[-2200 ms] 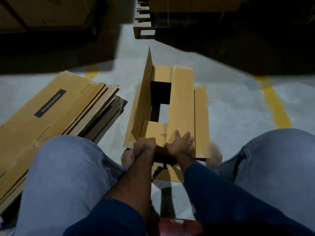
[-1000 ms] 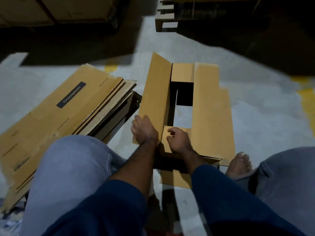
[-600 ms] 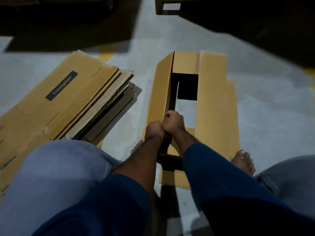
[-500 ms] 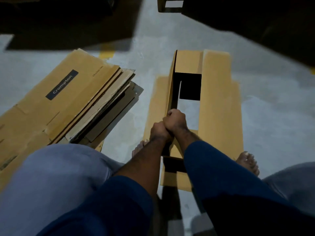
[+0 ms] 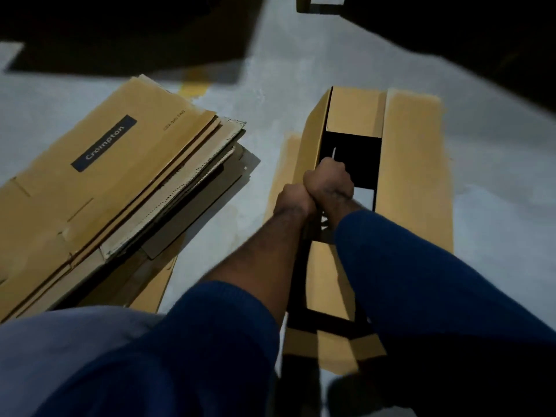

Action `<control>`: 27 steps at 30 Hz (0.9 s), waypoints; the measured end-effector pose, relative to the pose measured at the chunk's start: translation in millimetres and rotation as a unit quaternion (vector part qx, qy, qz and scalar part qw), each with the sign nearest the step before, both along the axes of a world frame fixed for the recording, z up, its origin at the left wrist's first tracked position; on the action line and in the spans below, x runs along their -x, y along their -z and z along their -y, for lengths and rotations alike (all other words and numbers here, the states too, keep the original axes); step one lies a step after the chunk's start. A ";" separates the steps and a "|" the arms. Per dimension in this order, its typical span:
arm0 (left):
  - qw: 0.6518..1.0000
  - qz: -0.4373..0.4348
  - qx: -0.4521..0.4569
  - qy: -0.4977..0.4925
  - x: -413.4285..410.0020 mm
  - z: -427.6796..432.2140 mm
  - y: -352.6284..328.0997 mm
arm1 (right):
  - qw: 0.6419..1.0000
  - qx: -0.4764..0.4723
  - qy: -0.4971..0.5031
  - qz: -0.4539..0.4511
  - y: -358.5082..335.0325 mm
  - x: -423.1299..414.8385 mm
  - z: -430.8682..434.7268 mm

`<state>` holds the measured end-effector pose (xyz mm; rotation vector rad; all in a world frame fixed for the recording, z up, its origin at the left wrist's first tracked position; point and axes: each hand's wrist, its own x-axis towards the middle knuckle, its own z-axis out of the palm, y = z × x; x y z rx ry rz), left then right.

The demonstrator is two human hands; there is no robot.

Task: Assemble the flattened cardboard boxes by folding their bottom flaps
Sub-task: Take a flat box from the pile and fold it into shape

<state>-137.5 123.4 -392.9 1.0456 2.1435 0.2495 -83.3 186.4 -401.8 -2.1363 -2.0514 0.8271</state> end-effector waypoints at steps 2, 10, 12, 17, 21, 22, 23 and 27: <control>0.998 -0.053 0.005 0.033 2.9 -17.9 2.5 | 0.999 -0.019 -0.027 0.040 3.8 0.6 -20.4; 0.979 -0.174 0.019 0.103 10.0 -73.2 11.9 | 0.987 -0.067 -0.105 0.098 9.2 15.1 -81.3; 0.983 -0.151 0.024 0.098 7.1 -78.0 17.3 | 0.989 -0.063 -0.102 0.082 12.8 13.0 -86.2; 0.987 -0.120 0.024 0.101 5.8 -83.5 23.6 | 0.987 -0.087 -0.112 0.081 21.6 6.1 -91.1; 0.985 -0.137 0.014 0.102 10.4 -80.7 23.3 | 0.974 -0.122 -0.150 0.117 18.9 9.8 -91.8; 0.983 -0.150 0.011 0.104 12.4 -79.7 23.8 | 0.966 -0.139 -0.169 0.139 18.0 12.1 -92.0; 0.981 -0.163 0.005 0.108 14.1 -80.1 24.0 | 0.955 -0.158 -0.189 0.164 17.4 13.7 -93.1; 0.972 -0.202 -0.028 0.116 29.5 -88.1 16.3 | 0.947 -0.168 -0.204 0.183 12.4 19.4 -99.5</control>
